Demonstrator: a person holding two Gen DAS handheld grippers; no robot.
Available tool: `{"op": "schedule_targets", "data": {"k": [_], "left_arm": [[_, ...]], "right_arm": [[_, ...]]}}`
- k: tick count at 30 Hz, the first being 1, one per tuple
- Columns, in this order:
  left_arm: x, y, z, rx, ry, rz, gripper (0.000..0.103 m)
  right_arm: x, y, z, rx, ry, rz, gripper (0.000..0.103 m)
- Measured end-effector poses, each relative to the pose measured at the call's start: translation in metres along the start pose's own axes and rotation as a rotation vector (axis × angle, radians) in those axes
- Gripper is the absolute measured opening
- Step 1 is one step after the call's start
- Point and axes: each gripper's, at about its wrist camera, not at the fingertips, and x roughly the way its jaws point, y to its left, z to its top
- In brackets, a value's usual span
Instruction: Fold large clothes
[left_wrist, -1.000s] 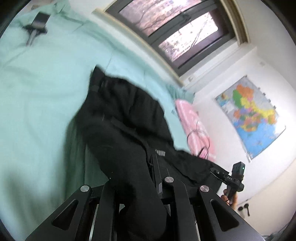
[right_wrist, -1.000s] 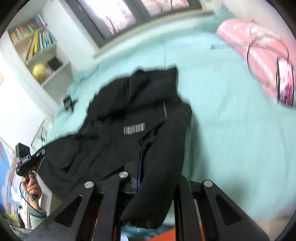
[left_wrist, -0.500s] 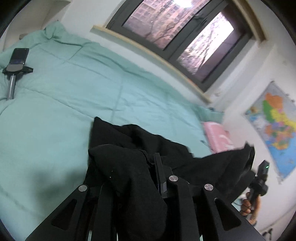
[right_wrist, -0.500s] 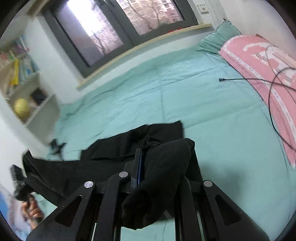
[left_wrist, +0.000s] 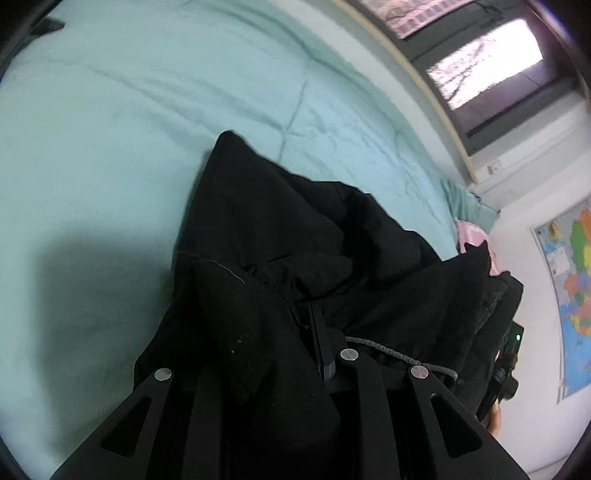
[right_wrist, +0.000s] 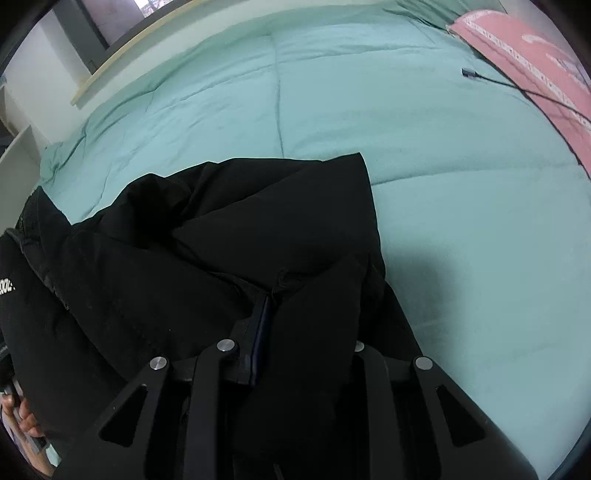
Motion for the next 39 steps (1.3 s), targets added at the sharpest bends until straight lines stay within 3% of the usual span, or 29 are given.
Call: {"op": "schedule_targets", "data": {"k": [3, 6, 7, 9, 11, 12, 13, 16, 18, 20, 22, 24, 26, 29, 31, 35, 37, 39], "left_arm": [[-0.025, -0.021, -0.015, 0.181, -0.053, 0.003, 0.025], [-0.067, -0.032, -0.031, 0.306, -0.027, -0.051, 0.050], [-0.079, -0.032, -0.034, 0.317, -0.029, -0.061, 0.059], [-0.116, -0.028, -0.040, 0.336, -0.065, -0.106, 0.064], [-0.158, -0.019, -0.047, 0.345, -0.128, -0.205, 0.077], [-0.172, -0.015, -0.050, 0.341, -0.165, -0.226, 0.085], [-0.185, -0.014, -0.052, 0.341, -0.214, -0.220, 0.086], [-0.190, -0.016, -0.049, 0.379, -0.253, -0.099, 0.086], [-0.178, -0.022, -0.048, 0.429, -0.220, -0.016, 0.086], [-0.159, -0.028, -0.050, 0.543, -0.146, 0.064, 0.086], [-0.154, -0.028, -0.063, 0.634, -0.151, 0.150, 0.086], [-0.139, -0.027, -0.066, 0.685, -0.113, 0.212, 0.086], [-0.121, -0.026, -0.056, 0.691, -0.110, 0.255, 0.086], [-0.101, -0.032, -0.029, 0.667, -0.132, 0.262, 0.086], [-0.090, -0.035, -0.008, 0.626, -0.164, 0.228, 0.086], [-0.075, -0.012, 0.035, 0.377, -0.202, 0.074, 0.086], [-0.071, 0.002, 0.042, 0.308, -0.221, 0.056, 0.086], [-0.069, 0.012, 0.039, 0.293, -0.187, -0.011, 0.086]], "right_arm": [[-0.008, -0.002, -0.002, -0.013, -0.010, 0.029, 0.024], [-0.029, -0.020, -0.001, 0.021, 0.033, 0.142, 0.032], [-0.038, -0.026, -0.003, 0.036, 0.045, 0.193, 0.038], [-0.068, -0.042, -0.008, 0.056, 0.033, 0.322, 0.052], [-0.105, -0.055, -0.016, 0.036, -0.043, 0.357, 0.068], [-0.119, -0.059, -0.020, 0.025, -0.080, 0.356, 0.074], [-0.133, -0.062, -0.023, 0.009, -0.125, 0.344, 0.083], [-0.150, -0.056, -0.029, -0.104, -0.205, 0.197, 0.086], [-0.142, -0.047, -0.029, -0.179, -0.206, 0.119, 0.086], [-0.133, -0.040, -0.033, -0.257, -0.213, 0.060, 0.086], [-0.112, -0.028, -0.033, -0.358, -0.198, -0.012, 0.086], [-0.091, -0.026, -0.038, -0.421, -0.170, -0.030, 0.086], [-0.079, -0.028, -0.035, -0.424, -0.166, 0.009, 0.086], [-0.069, -0.024, -0.020, -0.414, -0.190, 0.037, 0.086], [-0.058, -0.019, 0.000, -0.410, -0.212, 0.025, 0.086], [-0.053, -0.035, 0.032, -0.233, -0.243, 0.006, 0.080], [-0.064, -0.056, 0.034, -0.139, -0.282, 0.060, 0.080], [-0.077, -0.071, 0.026, -0.125, -0.311, 0.122, 0.080]]}}
